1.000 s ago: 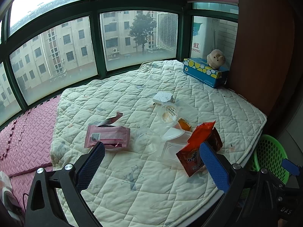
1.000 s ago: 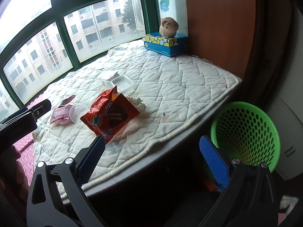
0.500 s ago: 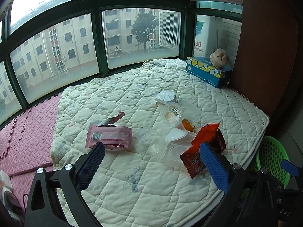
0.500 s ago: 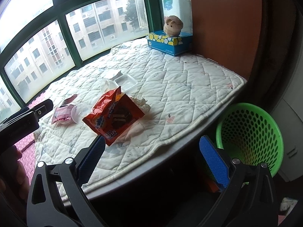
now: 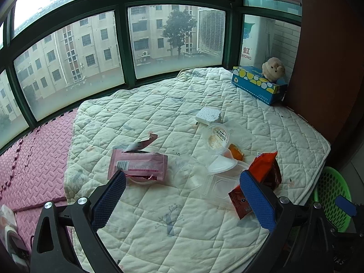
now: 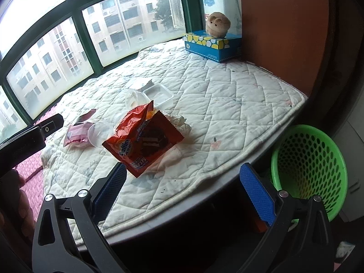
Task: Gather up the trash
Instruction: 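Reach the right tool to the red snack wrapper and grasp it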
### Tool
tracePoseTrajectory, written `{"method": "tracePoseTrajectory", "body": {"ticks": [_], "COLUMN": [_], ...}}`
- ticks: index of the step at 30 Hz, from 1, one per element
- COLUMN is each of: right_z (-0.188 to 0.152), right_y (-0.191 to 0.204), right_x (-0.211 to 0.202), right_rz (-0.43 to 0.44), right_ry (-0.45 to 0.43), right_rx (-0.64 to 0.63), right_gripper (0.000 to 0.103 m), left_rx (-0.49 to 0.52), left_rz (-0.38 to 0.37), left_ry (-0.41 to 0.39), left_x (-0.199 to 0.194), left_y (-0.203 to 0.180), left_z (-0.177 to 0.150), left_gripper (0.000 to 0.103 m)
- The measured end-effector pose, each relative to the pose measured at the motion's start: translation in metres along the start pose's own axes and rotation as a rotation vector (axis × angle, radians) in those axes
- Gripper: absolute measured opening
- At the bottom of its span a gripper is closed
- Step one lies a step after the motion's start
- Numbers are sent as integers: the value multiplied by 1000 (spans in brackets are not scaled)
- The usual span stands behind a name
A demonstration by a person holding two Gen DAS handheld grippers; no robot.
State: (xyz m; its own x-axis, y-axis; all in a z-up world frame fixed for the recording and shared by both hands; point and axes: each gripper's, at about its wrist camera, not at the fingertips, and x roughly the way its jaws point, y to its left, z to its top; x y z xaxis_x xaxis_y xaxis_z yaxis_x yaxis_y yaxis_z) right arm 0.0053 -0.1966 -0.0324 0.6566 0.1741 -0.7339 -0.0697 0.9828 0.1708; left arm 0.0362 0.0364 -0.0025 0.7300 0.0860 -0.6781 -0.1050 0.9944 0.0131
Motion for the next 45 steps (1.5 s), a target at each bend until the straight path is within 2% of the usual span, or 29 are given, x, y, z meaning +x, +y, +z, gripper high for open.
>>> {"method": "tracePoseTrajectory", "body": {"ticks": [10, 18, 25, 38, 41, 45], "right_z": [14, 22, 25, 25, 25, 25], "right_y": [8, 17, 27, 28, 29, 31], "right_x": [28, 53, 81, 119, 121, 118], "right_rz": [37, 107, 178, 185, 179, 164], "right_ry": [49, 98, 156, 207, 201, 186], "right_rx": [-2, 46, 137, 274, 270, 237], "right_gripper": [99, 99, 98, 97, 90, 73], "left_rx": [-32, -45, -56, -82, -83, -70], "left_rz": [30, 39, 42, 37, 29, 5], "left_ry": [41, 45, 65, 97, 105, 101], "left_x": [27, 42, 57, 75, 77, 76], "left_y": [22, 38, 55, 78, 78, 73], "left_z": [16, 31, 33, 30, 28, 26], "left_gripper": [97, 97, 97, 97, 97, 97]}}
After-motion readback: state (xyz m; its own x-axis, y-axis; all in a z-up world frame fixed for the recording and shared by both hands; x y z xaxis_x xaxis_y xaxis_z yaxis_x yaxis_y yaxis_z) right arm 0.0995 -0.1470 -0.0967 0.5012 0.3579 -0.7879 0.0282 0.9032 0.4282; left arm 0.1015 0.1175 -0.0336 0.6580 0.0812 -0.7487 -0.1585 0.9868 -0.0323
